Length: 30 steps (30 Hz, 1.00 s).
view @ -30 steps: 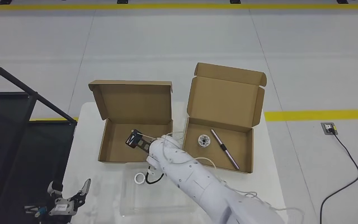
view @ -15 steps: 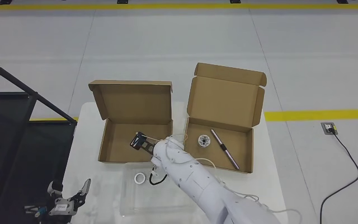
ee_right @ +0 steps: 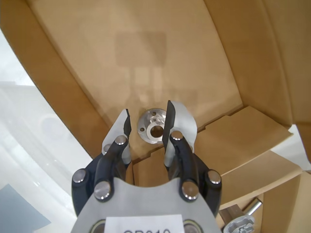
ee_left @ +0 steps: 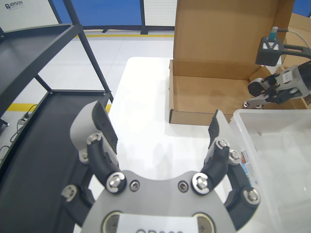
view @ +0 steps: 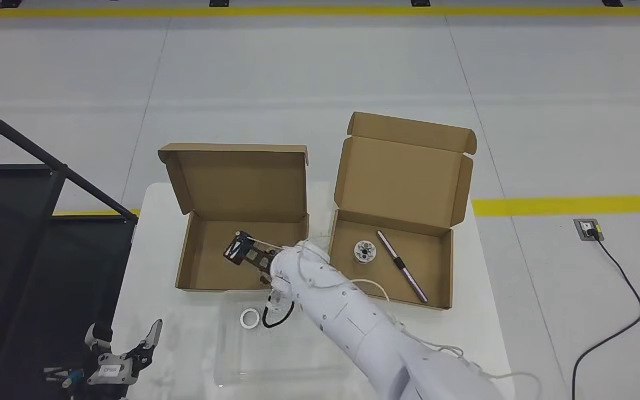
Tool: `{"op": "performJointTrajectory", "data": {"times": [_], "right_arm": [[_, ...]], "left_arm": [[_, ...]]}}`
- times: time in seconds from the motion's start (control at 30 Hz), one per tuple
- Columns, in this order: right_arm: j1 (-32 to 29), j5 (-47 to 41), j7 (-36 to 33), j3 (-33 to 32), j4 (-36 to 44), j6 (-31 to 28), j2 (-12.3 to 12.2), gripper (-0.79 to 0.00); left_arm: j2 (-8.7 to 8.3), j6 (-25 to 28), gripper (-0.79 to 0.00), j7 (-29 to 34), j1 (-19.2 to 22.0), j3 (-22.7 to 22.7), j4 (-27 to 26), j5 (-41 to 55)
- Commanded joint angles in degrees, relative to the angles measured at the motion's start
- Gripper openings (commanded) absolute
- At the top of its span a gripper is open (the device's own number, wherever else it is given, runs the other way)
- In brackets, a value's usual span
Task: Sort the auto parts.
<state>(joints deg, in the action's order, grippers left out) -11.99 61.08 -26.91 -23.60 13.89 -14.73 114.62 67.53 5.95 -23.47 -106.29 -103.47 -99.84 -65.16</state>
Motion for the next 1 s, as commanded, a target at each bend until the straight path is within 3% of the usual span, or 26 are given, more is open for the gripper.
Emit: {"op": "performJointTrajectory", "data": {"times": [0.0, 0.23, 0.47, 0.57, 0.7, 0.93, 0.97], "right_arm": [[0.0, 0.6, 2.8, 0.0, 0.6, -1.9, -0.1, -0.48], [-1.0, 6.1, 11.7, 1.4, 4.2, -8.2, -1.4, -0.431], [-4.9, 11.9, 22.2, 0.8, 12.5, -4.3, -4.9, -0.422], [-7.2, 14.5, 26.5, -0.6, 17.7, -3.6, -7.7, -0.413], [-10.1, 18.6, 27.8, -3.5, 27.0, -7.6, -12.3, -0.419], [-18.3, 26.3, 23.8, -12.3, 48.1, -22.9, -21.3, -0.394], [-19.7, 27.0, 22.6, -13.6, 50.8, -25.3, -22.4, -0.363]], "left_arm": [[0.0, 0.0, 0.0, 0.0, 0.0, 0.0, 0.0, 0.0], [0.0, 0.0, 0.0, 0.0, 0.0, 0.0, 0.0, 0.0], [0.0, 0.0, 0.0, 0.0, 0.0, 0.0, 0.0, 0.0], [0.0, 0.0, 0.0, 0.0, 0.0, 0.0, 0.0, 0.0], [0.0, 0.0, 0.0, 0.0, 0.0, 0.0, 0.0, 0.0], [0.0, 0.0, 0.0, 0.0, 0.0, 0.0, 0.0, 0.0], [0.0, 0.0, 0.0, 0.0, 0.0, 0.0, 0.0, 0.0]]}}
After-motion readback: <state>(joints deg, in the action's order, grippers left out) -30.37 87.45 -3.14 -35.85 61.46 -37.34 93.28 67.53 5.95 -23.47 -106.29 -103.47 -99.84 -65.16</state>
